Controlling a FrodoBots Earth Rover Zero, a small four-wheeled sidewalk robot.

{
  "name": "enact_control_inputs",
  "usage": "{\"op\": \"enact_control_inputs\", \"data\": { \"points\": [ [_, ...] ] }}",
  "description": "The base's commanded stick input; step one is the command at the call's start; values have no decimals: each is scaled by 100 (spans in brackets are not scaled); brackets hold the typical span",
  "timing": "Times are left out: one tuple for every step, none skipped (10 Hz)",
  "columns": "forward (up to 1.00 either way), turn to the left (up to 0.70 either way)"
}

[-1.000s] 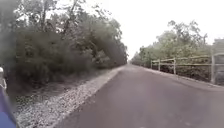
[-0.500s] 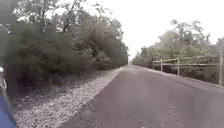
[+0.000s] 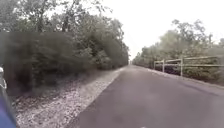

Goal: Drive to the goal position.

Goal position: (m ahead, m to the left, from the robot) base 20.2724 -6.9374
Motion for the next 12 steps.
{"op": "enact_control_inputs", "data": {
  "points": [
    [70,-29],
    [70,-22],
    [70,-12],
    [70,-1],
    [70,0],
    [70,-7],
    [70,-32],
    [70,-33],
    [70,-17],
    [70,-2],
    [70,0],
    [70,0]
  ]
}}
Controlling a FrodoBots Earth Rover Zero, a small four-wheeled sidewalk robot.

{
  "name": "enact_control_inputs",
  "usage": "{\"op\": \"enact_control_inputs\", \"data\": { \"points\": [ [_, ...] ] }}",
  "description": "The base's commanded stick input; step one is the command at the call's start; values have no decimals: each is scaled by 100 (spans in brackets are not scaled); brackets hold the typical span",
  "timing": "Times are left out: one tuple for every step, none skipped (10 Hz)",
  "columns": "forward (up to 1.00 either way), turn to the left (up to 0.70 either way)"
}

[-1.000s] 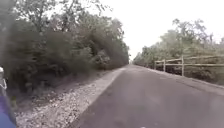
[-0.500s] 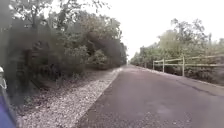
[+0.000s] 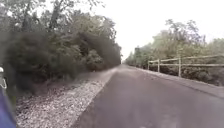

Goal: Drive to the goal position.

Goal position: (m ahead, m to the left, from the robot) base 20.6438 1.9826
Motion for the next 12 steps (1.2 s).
{"op": "enact_control_inputs", "data": {
  "points": [
    [70,0],
    [70,0],
    [70,0],
    [70,0],
    [70,-8],
    [70,-33],
    [70,-30],
    [70,0],
    [70,0],
    [70,0],
    [70,0],
    [70,0]
  ]
}}
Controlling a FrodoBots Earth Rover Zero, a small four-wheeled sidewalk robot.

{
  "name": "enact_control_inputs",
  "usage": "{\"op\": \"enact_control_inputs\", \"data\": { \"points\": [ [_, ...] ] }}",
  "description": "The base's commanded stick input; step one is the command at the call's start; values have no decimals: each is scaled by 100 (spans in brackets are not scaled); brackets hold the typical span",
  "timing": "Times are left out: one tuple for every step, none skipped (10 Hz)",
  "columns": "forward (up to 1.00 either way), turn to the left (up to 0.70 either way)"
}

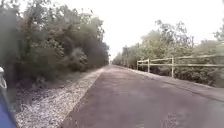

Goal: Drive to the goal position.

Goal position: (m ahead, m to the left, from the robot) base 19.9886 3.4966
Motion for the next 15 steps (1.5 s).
{"op": "enact_control_inputs", "data": {
  "points": [
    [70,0],
    [70,0],
    [70,0],
    [70,0],
    [70,0],
    [70,3],
    [70,11],
    [70,23],
    [70,33],
    [70,35],
    [70,2],
    [70,0],
    [70,0],
    [70,0],
    [70,0]
  ]
}}
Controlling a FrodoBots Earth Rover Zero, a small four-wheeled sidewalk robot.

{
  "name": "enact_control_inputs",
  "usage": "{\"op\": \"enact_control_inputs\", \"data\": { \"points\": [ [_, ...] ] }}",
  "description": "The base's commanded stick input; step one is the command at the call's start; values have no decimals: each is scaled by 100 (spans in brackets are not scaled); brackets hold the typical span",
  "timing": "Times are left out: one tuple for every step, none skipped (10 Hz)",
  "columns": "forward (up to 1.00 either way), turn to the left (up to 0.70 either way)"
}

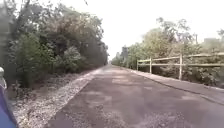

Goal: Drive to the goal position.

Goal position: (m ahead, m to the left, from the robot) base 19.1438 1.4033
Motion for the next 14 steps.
{"op": "enact_control_inputs", "data": {
  "points": [
    [70,0],
    [70,0],
    [70,0],
    [70,0],
    [70,0],
    [70,0],
    [70,0],
    [70,0],
    [70,0],
    [70,0],
    [70,0],
    [70,0],
    [70,0],
    [70,0]
  ]
}}
